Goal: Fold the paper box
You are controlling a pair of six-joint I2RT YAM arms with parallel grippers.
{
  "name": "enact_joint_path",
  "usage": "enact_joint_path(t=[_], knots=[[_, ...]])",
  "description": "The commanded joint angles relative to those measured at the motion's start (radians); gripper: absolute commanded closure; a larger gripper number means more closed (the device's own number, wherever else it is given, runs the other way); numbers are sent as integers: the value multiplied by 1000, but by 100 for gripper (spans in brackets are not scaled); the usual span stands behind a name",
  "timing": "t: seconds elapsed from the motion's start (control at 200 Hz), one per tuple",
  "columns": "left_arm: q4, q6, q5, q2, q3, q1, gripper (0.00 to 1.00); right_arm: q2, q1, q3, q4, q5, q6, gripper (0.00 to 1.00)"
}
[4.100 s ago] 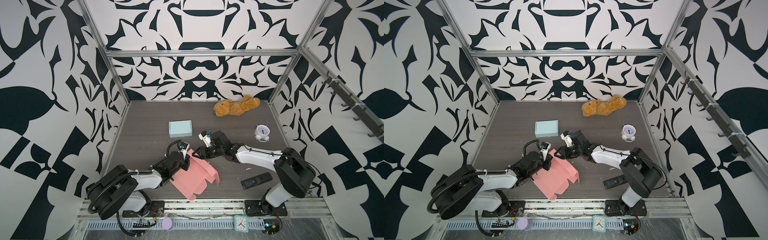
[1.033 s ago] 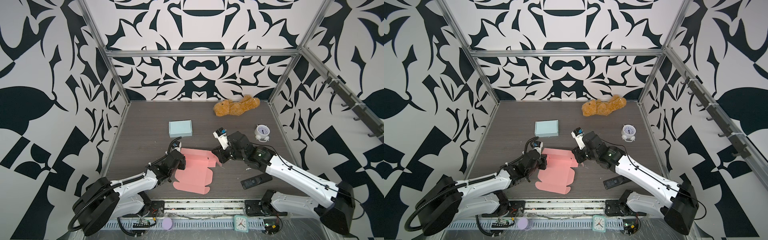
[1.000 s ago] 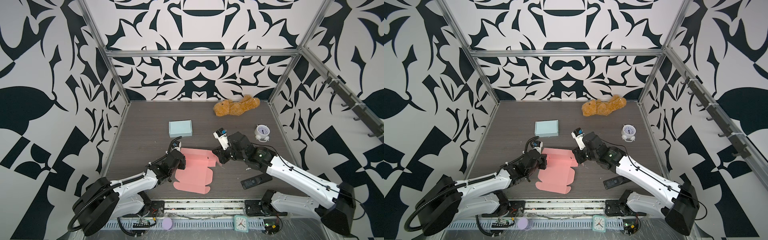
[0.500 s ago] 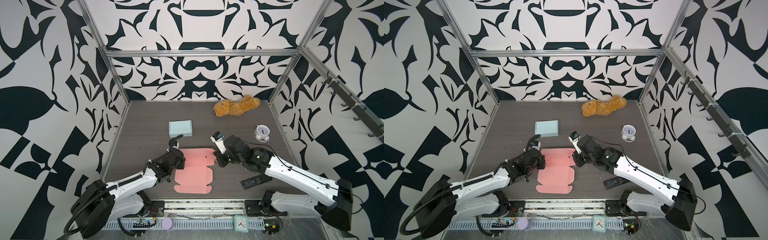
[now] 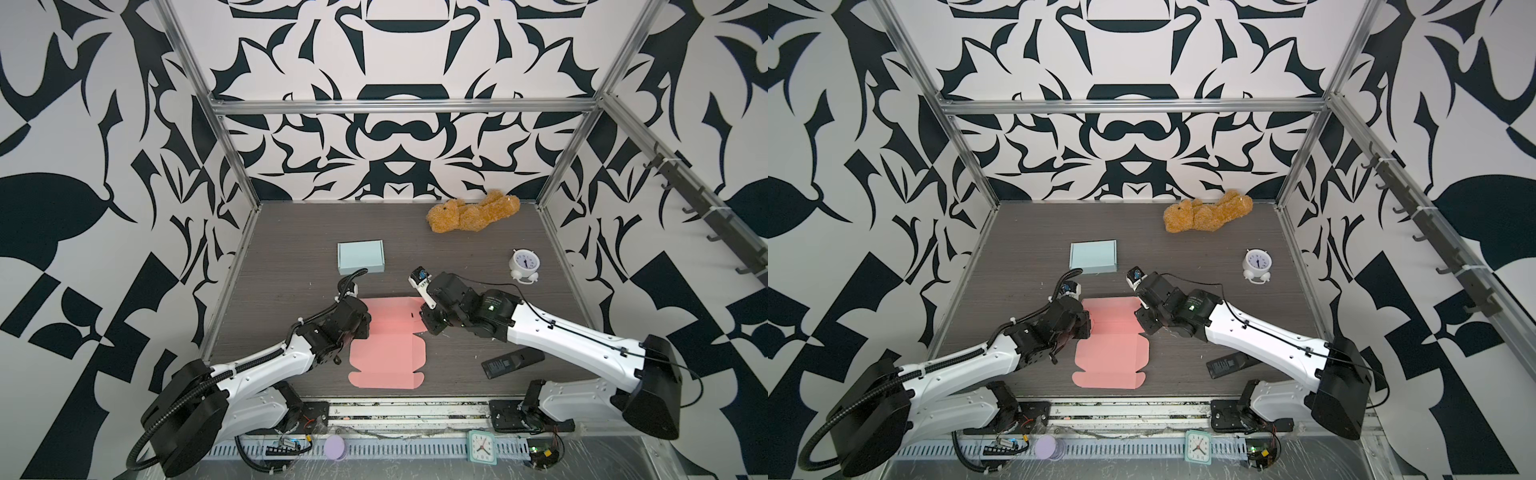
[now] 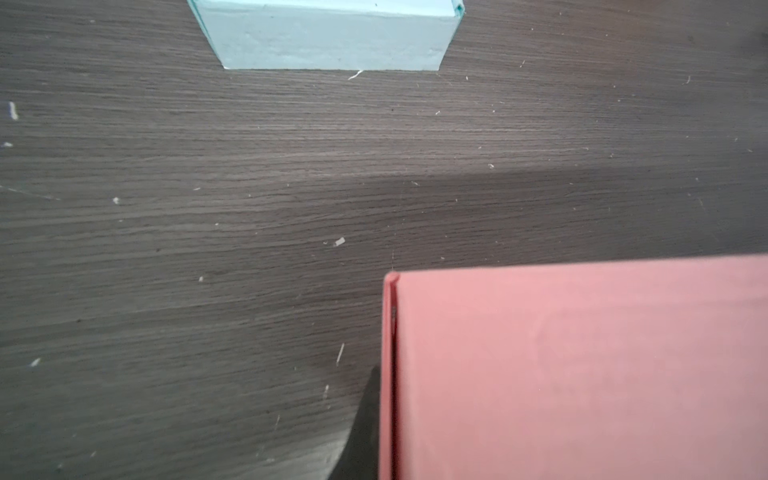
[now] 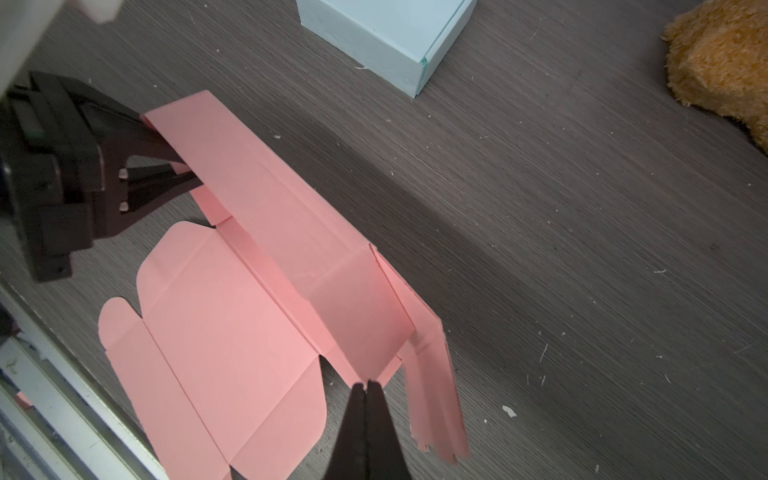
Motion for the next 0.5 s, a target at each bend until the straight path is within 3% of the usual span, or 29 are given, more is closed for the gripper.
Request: enact_joint_path(t=[0.0,0.495], knots=[[-14,-19,5,-12,26,-5,90,15,11,44,-2,31,-21,100],[-14,-24,4,-34,21,-9,90,80,27,48,53,58,-37,100]])
